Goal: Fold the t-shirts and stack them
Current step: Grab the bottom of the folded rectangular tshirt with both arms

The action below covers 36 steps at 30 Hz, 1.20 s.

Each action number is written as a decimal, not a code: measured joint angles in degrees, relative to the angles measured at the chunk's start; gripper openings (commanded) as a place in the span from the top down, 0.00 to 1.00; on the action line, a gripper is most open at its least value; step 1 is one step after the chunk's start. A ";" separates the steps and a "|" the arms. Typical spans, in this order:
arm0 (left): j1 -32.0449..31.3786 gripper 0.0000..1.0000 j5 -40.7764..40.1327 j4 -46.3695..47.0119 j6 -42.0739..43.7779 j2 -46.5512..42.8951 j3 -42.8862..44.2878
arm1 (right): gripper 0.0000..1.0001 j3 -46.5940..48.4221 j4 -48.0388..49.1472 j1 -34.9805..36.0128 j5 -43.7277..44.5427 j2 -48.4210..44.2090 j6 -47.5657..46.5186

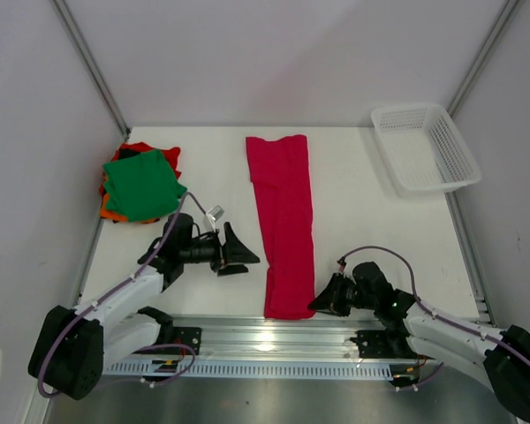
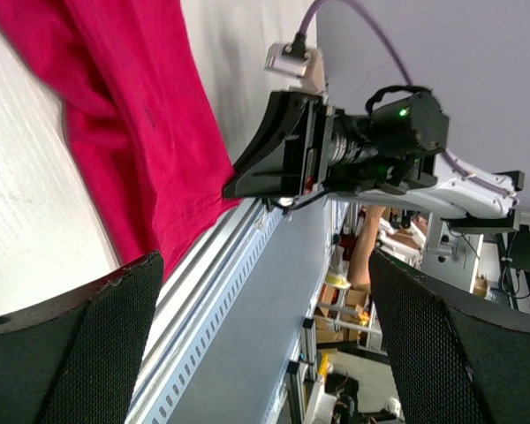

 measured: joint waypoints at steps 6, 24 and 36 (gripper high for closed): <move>-5.88 0.00 -0.94 -3.26 0.09 2.67 -2.14 | 0.83 -0.02 -4.92 -0.28 0.28 -4.04 -0.46; -13.51 0.03 3.15 9.22 0.42 28.44 -2.51 | 0.86 -0.02 -8.87 -1.49 0.48 -4.20 -0.66; -18.27 0.11 3.74 50.75 -12.85 44.74 -4.68 | 0.87 0.00 -10.51 -2.23 0.35 -3.87 -1.25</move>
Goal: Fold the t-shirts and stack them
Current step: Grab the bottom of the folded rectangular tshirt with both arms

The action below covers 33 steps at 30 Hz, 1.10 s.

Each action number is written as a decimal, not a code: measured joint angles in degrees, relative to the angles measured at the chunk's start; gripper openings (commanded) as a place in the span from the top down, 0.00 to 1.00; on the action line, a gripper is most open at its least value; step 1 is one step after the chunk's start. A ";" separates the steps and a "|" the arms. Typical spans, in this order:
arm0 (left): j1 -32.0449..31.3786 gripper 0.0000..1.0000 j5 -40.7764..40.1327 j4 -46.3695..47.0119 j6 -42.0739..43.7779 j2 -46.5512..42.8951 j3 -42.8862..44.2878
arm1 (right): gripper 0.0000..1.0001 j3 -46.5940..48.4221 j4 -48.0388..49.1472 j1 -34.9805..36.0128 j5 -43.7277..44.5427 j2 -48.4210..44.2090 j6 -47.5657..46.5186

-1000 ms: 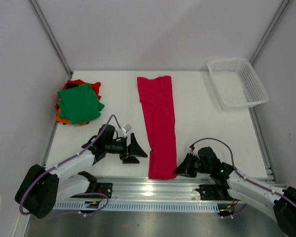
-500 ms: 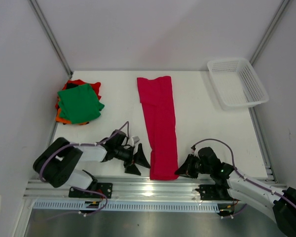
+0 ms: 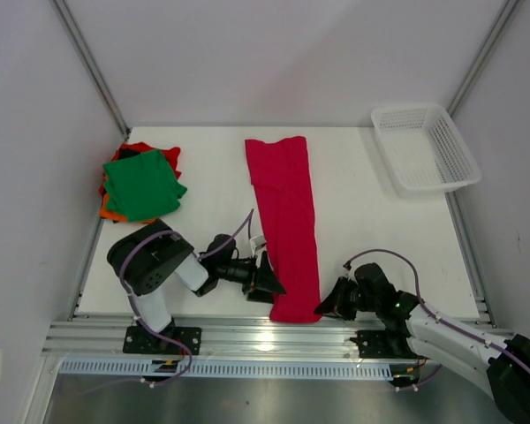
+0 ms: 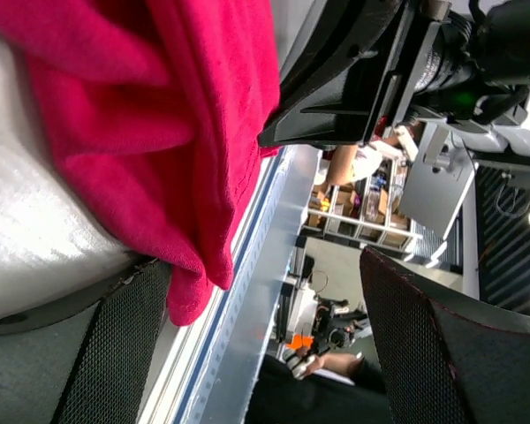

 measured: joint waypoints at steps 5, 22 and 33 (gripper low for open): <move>-0.28 0.10 -3.37 -10.69 1.84 -5.55 0.24 | 0.87 0.00 -0.50 -1.53 -0.90 0.02 -1.09; -1.07 0.06 -17.00 -58.90 20.44 -23.85 10.47 | 0.88 1.01 0.59 -5.51 -5.27 4.13 -4.63; -1.27 0.06 -17.99 -58.99 19.87 -24.74 8.96 | 0.88 1.79 1.25 -7.89 -7.65 7.19 -7.30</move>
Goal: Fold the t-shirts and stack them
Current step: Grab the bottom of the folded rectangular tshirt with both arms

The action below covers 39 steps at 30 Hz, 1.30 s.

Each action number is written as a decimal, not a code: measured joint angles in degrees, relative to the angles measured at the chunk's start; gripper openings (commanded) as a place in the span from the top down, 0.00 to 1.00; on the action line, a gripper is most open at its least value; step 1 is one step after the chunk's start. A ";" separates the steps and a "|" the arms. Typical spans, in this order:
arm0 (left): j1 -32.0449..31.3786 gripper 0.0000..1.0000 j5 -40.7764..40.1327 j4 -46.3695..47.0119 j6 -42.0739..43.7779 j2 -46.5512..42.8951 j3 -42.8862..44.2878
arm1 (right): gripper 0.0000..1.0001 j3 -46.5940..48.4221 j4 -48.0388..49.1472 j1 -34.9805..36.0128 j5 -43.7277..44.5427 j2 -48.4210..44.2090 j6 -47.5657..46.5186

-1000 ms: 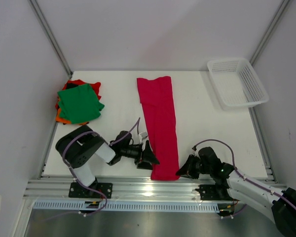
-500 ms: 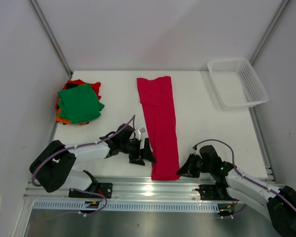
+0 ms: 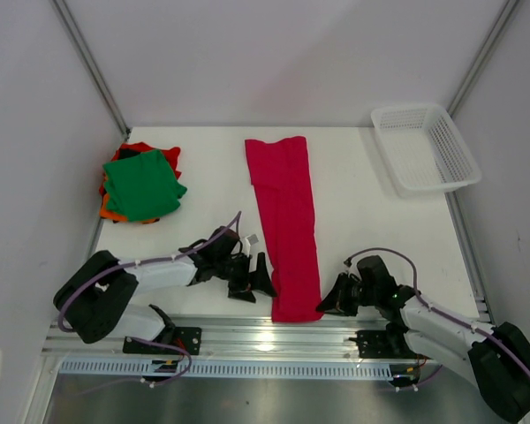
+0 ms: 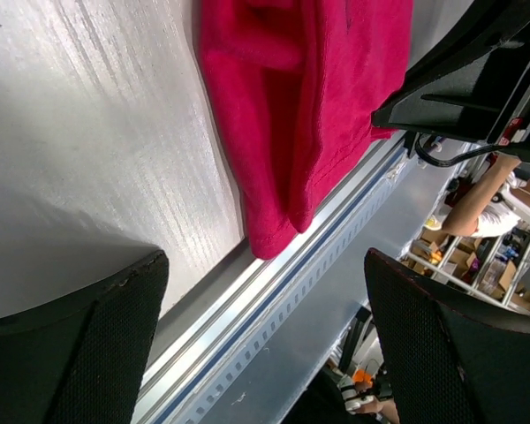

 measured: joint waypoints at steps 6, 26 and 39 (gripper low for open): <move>-1.36 0.06 1.66 4.24 -1.99 3.65 0.57 | 0.88 0.57 1.79 -0.24 -1.09 2.91 -0.90; -5.86 0.20 3.45 9.81 -4.94 11.45 5.09 | 0.89 0.98 4.72 -0.37 -1.40 5.38 -1.31; -6.49 0.55 2.38 10.51 -5.51 13.11 4.50 | 0.89 0.98 5.40 -0.50 -1.42 6.03 -1.31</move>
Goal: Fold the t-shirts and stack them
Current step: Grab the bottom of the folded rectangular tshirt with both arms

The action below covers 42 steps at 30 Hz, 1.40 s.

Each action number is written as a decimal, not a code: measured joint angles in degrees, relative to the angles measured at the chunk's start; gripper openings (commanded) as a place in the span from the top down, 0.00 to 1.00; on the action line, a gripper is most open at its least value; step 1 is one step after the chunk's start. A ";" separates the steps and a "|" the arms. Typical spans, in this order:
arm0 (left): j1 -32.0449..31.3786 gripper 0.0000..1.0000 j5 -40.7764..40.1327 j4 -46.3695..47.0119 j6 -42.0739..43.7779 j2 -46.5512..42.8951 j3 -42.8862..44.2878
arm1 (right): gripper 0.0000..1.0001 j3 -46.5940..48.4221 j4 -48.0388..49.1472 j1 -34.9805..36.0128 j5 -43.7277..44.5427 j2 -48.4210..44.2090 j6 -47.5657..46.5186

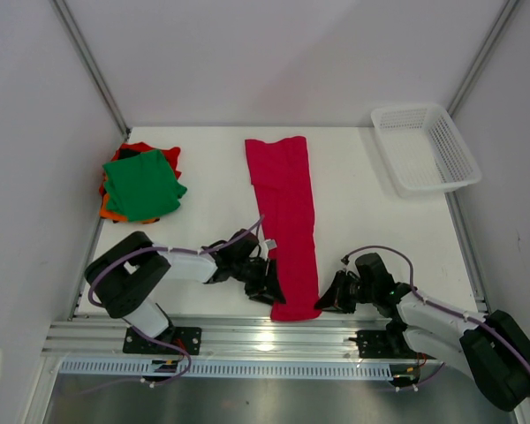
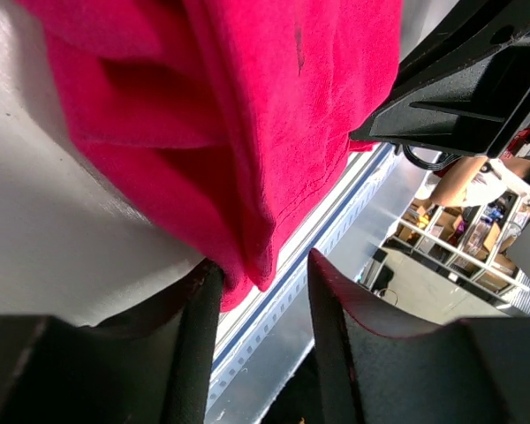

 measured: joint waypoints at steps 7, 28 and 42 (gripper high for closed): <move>-0.02 0.77 0.04 0.46 0.00 0.11 -0.57 | 0.91 0.00 0.79 -0.11 -0.28 0.74 0.00; -0.15 1.00 -4.48 -19.30 8.28 -1.68 12.52 | 1.00 9.18 -7.19 -0.13 4.28 -1.79 -4.31; -0.04 0.99 -9.46 -34.07 13.38 -7.48 24.52 | 1.00 20.70 -16.02 -0.13 7.15 -1.53 -10.12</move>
